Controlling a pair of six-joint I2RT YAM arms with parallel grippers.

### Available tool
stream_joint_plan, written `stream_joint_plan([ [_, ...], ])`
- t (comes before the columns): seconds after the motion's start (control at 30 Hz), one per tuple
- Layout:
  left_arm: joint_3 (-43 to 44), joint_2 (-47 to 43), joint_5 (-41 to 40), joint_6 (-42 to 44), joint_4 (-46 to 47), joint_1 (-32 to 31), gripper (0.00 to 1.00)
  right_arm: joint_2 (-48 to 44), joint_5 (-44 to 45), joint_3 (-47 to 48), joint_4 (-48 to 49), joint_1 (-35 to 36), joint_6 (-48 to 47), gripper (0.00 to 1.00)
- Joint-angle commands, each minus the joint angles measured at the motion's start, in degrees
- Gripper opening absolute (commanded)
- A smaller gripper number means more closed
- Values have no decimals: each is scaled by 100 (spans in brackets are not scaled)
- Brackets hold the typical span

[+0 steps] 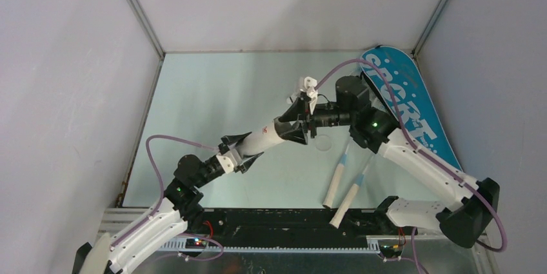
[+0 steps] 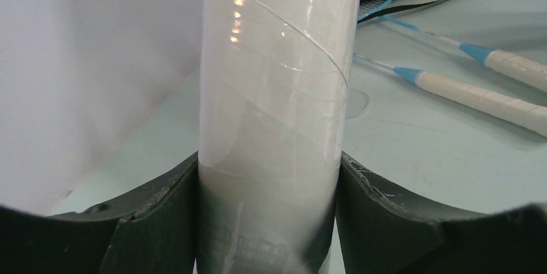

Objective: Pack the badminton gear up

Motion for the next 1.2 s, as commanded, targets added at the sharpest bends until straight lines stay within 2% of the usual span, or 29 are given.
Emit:
stream_joint_plan([
  [0.0,164,-25,86,-18,187,-41,68,-543,402,217,28,-51,-54,61],
  [0.13,148,-24,52,-11,177,-45,68,-1131,404,209,40,-140,-316,69],
  [0.3,147,-15,-17,-14,216,-45,68,-1385,792,210,226,-420,-145,98],
  [0.43,136,-39,-139,-58,239,-44,68,-1086,1227,212,568,-1072,741,99],
  [0.6,132,-59,-186,-55,212,-44,68,112,1438,232,1201,-2157,2498,99],
  [0.7,148,-76,-212,-45,174,-43,68,930,1225,462,1401,-2590,3002,99],
  [0.77,141,-67,-197,-31,173,-45,68,1865,850,651,1695,-2790,3325,99],
  [0.83,138,-29,-175,-8,177,-44,68,2617,759,1011,1756,-2884,3363,99],
  [1.03,293,30,-237,6,-183,-45,68,4793,700,2738,742,-2940,3265,98],
  [1.17,298,-51,-296,-13,-245,-44,68,5484,995,3386,381,-2834,3071,97],
])
